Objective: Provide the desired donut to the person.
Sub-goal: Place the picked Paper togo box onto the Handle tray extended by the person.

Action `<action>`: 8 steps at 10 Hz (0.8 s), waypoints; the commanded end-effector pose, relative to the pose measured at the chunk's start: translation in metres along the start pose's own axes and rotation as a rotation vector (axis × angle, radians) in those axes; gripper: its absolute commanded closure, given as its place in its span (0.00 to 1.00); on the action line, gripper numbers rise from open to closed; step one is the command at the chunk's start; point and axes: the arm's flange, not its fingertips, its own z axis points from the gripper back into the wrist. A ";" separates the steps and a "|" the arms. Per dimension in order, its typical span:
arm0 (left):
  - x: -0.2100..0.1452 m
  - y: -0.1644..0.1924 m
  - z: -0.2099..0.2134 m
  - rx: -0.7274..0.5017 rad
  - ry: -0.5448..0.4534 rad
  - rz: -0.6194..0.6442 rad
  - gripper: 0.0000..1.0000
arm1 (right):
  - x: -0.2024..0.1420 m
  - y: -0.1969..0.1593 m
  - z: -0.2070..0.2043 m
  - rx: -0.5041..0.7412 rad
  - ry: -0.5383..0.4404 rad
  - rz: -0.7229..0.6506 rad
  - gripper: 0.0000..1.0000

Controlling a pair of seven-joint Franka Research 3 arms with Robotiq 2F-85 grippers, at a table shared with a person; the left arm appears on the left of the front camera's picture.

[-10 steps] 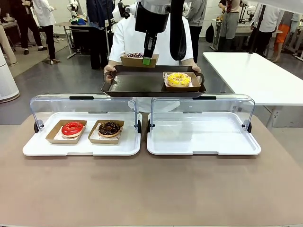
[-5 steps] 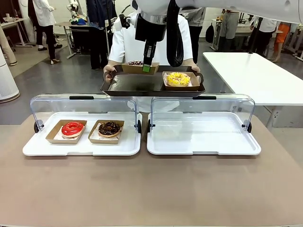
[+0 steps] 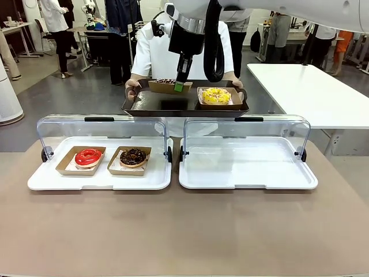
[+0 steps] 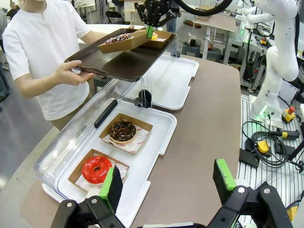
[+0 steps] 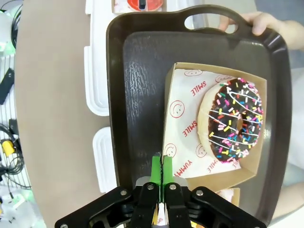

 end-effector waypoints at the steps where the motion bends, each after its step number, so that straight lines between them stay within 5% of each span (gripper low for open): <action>1: 0.000 0.001 0.001 -0.001 -0.022 -0.020 0.00 | 0.001 -0.005 0.000 0.018 -0.032 0.035 0.99; 8: 0.000 0.001 0.001 -0.001 -0.022 -0.020 0.00 | -0.009 -0.007 -0.018 0.054 0.001 0.061 0.99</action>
